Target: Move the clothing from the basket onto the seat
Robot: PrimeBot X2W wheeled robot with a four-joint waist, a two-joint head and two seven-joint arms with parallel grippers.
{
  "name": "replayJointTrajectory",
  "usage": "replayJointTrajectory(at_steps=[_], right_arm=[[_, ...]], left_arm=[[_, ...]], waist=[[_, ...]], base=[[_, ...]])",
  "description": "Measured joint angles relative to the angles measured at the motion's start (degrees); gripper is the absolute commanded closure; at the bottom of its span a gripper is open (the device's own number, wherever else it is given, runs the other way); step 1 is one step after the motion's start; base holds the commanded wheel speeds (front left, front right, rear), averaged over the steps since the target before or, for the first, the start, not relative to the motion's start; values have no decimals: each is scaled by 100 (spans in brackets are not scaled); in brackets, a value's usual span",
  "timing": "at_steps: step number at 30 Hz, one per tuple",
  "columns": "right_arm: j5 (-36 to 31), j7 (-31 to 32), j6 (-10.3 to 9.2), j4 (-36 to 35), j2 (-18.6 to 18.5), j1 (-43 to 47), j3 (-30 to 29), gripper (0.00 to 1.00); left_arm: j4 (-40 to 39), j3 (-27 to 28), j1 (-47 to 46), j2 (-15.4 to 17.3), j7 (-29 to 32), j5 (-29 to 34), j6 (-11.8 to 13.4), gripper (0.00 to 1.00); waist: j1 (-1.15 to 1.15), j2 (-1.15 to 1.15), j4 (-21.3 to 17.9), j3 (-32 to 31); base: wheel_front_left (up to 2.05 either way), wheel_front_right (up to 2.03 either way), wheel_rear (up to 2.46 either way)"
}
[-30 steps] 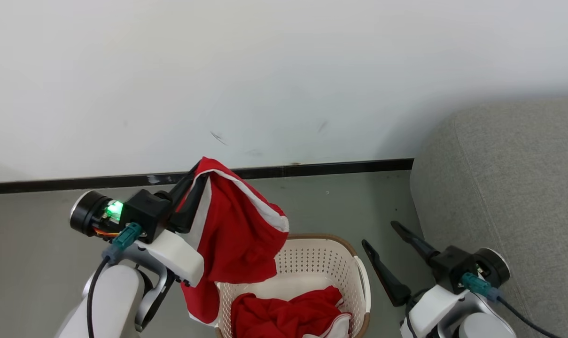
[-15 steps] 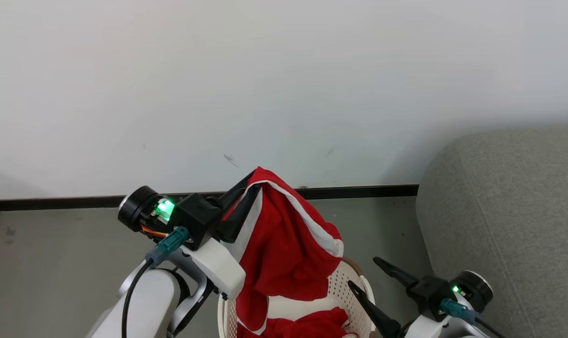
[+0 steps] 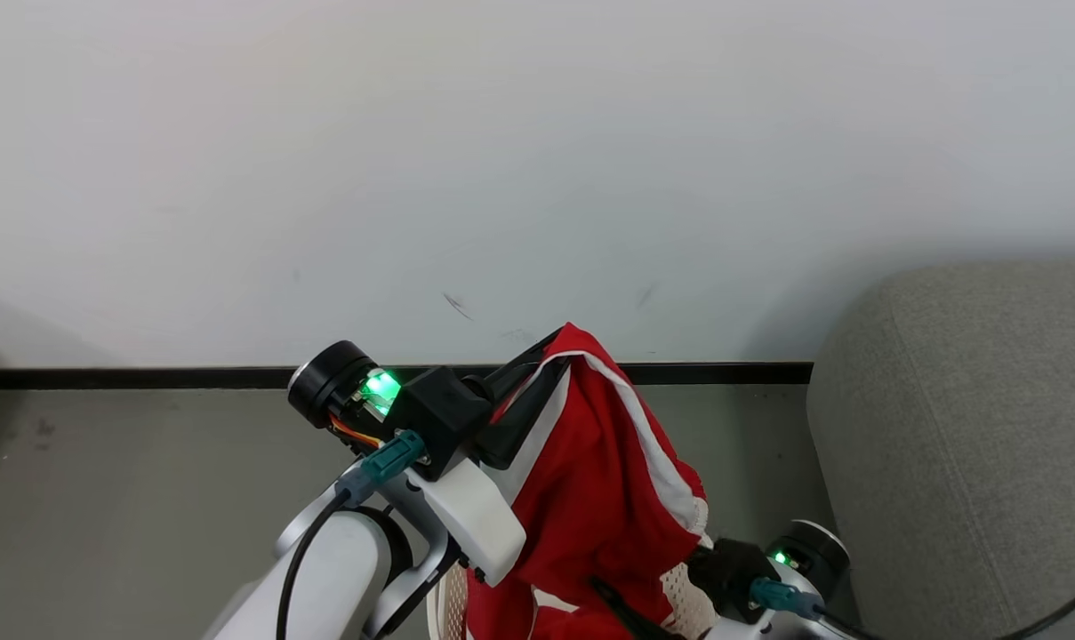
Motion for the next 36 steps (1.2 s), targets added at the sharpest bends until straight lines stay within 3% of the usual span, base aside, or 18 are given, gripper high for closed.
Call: replayJointTrajectory(at_steps=[5,6,8,10,18,23,26,27,28,29,36], right_arm=[[99,0,0,156,181,-331,201,0],[119,0,0,191,205,-375,231,4],[122,0,0,253,218,-415,255,63],[138,0,0,319,216,-414,272,100],[208,0,0,194,187,-438,125,100],[326,0,0,-192,86,-467,-385,100],[370,0,0,-431,27,-457,-669,100],[378,1,0,-502,16,-443,-791,100],[419,0,0,-599,3,-403,-927,100],[450,0,0,-667,-11,-367,-1038,100],[459,0,0,-1034,-186,-255,-1738,100]], left_arm=[[-116,-47,-1,-31,110,-10,-16,100],[-125,-48,-1,-45,116,-30,-16,100],[-141,-46,-1,-55,158,-56,-15,100],[-143,-36,-1,-58,170,-62,-13,100],[-125,187,64,-73,210,-203,152,100],[-11,347,298,-92,145,-324,299,98],[76,424,426,-111,63,-376,399,76],[91,444,464,-114,45,-398,405,54],[107,459,508,-122,-3,-417,425,16],[129,464,538,-127,-48,-420,439,0],[271,458,739,-172,-232,-530,474,0]], waist=[[0,0,89,26],[0,0,108,33],[0,0,143,48],[0,0,175,64],[0,0,204,133],[0,0,103,153],[0,-1,35,159],[0,0,10,160],[0,0,-16,161],[0,0,-42,161],[0,0,-210,160]], base=[[0,0,0],[0,0,0],[0,0,0],[0,0,0],[0,0,0],[0,0,0],[0,0,0],[0,0,0],[0,0,0],[0,0,0],[0,0,0]])
